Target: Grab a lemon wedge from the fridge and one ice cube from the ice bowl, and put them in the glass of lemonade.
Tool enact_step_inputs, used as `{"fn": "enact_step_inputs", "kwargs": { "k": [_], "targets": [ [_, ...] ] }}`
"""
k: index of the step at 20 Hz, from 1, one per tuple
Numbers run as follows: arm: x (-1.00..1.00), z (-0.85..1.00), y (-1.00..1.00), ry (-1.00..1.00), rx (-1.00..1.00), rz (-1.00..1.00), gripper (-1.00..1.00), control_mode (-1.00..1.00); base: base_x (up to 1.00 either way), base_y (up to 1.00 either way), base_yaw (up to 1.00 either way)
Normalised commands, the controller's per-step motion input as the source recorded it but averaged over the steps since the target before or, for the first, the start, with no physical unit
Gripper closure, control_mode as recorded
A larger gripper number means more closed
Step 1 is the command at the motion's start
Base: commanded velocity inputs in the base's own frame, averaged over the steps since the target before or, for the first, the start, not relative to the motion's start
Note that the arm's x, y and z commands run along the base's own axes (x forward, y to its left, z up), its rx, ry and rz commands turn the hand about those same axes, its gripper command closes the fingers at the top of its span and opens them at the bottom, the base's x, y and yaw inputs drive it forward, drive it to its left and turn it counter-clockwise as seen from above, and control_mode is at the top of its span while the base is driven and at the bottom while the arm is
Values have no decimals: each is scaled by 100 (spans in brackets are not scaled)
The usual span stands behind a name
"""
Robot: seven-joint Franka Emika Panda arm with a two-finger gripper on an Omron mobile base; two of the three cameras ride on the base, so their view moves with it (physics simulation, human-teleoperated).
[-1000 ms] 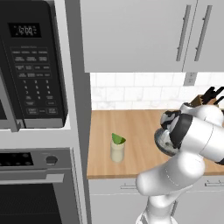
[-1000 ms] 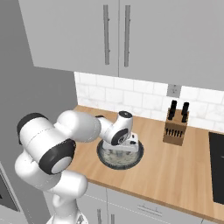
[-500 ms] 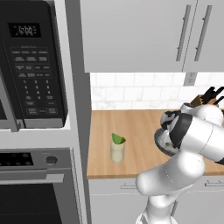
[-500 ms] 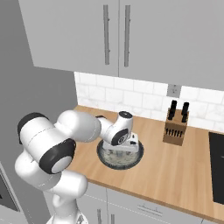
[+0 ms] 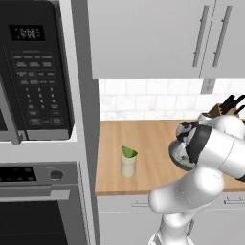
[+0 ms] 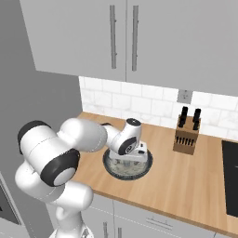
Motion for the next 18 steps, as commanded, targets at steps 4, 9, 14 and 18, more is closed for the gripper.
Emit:
{"fn": "enact_step_inputs", "kwargs": {
  "k": [4,9,14,18],
  "targets": [
    [1,-17,0,0,0,0,-100,-100,0,0,0],
    [0,-18,0,0,0,0,-100,-100,0,0,0],
    [0,0,0,0,0,0,100,-100,0,0,0],
    [0,0,0,0,0,0,100,-100,0,0,0]
  ]
}}
